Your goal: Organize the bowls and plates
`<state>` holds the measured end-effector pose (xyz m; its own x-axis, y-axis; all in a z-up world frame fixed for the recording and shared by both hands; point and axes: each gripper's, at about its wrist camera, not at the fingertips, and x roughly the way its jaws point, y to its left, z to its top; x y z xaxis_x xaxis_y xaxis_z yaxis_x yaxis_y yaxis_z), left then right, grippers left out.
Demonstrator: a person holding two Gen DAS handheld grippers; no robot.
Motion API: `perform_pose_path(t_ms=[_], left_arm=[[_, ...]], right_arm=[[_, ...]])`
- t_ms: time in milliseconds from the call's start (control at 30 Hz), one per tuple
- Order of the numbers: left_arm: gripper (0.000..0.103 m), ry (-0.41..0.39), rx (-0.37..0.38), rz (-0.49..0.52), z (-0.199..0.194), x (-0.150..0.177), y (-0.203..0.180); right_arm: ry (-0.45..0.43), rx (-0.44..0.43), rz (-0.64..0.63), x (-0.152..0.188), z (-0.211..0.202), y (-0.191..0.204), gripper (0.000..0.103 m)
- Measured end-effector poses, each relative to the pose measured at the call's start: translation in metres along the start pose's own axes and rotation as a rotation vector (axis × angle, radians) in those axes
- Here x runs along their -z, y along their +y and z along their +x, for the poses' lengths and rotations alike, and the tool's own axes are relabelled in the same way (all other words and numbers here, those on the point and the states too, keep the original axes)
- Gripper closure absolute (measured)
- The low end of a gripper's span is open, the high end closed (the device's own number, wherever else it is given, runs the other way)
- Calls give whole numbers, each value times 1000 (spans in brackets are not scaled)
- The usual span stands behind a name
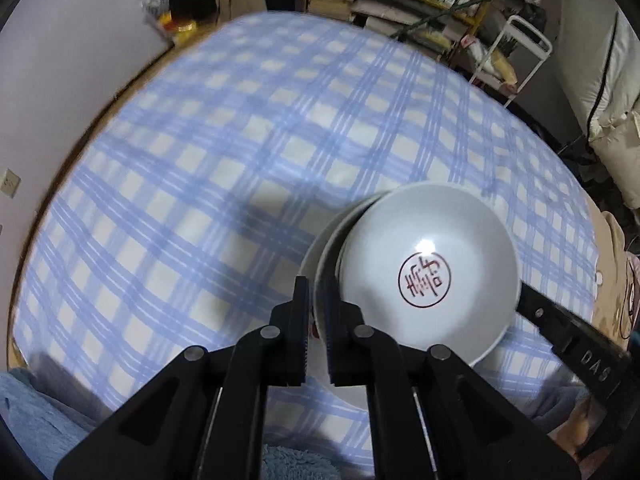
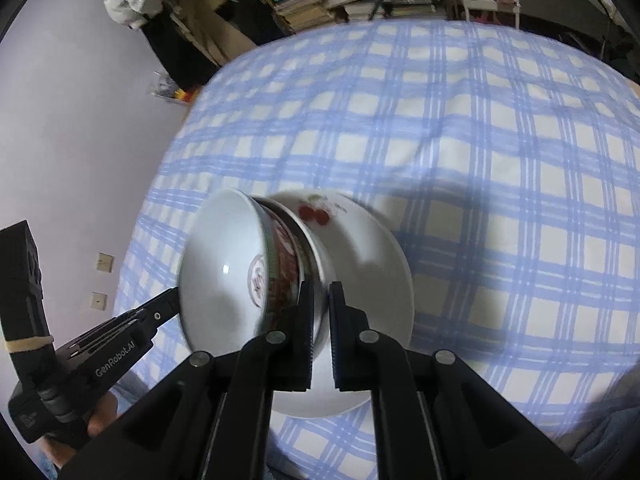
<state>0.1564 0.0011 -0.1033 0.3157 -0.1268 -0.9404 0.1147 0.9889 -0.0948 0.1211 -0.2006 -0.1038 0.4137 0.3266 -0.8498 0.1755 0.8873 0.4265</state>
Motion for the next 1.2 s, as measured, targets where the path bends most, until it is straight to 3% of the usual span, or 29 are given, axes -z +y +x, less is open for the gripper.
perform_pose_path(t_ms=[233,333,400,533,633,700,800,1000,1133,1200], left_arm=[[89,-161,-134,64,-51,16,-4],[85,-239,-141,90,-76,21,-8],[80,-281,-162,106,-89,24,-10],[72,-332,-188,141,-104,34,-15],[58,-369,-189,161,-117,46,-17],[40,-401,-182,167,-124,54,-18],[21,-473,-162,161,-139,66,-19],[14,-576,-146,127,-159,79,-16],[13,-667,-185,148,-167,96,-18],[12,-676,-185,168,-169,98,-20]], right_arm=[[-163,-28,-149,8,-58,20,93],[-218,-29,-193,14,-76,24,90],[-242,14,-225,20,-86,26,73],[-263,35,-263,30,-99,27,64],[-292,54,-273,38,-109,24,55],[-328,66,-287,43,-118,23,47],[-398,85,-322,52,-132,24,33],[-596,96,-378,69,-155,26,0],[-664,110,-393,75,-162,26,0],[-677,106,-383,75,-164,24,0]])
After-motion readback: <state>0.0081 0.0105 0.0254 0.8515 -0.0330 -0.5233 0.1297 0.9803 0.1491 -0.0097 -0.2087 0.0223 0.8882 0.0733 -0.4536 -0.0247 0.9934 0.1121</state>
